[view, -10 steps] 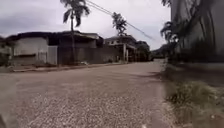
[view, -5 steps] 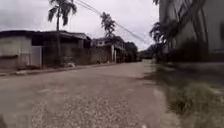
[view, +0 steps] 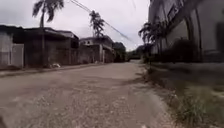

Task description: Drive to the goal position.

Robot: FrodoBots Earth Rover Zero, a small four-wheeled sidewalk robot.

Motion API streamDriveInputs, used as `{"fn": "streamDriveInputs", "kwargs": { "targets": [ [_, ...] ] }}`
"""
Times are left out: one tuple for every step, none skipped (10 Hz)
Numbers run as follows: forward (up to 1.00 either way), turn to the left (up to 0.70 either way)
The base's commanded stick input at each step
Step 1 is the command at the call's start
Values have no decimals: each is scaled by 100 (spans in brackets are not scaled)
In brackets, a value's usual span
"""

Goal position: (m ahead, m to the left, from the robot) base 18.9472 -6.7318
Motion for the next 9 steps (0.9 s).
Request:
{"fn": "streamDriveInputs", "kwargs": {
  "targets": [
    [100, -39],
    [100, -27],
    [100, -7],
    [100, 0],
    [100, 0],
    [100, 0],
    [100, 0],
    [100, 0],
    [100, 0]
  ]
}}
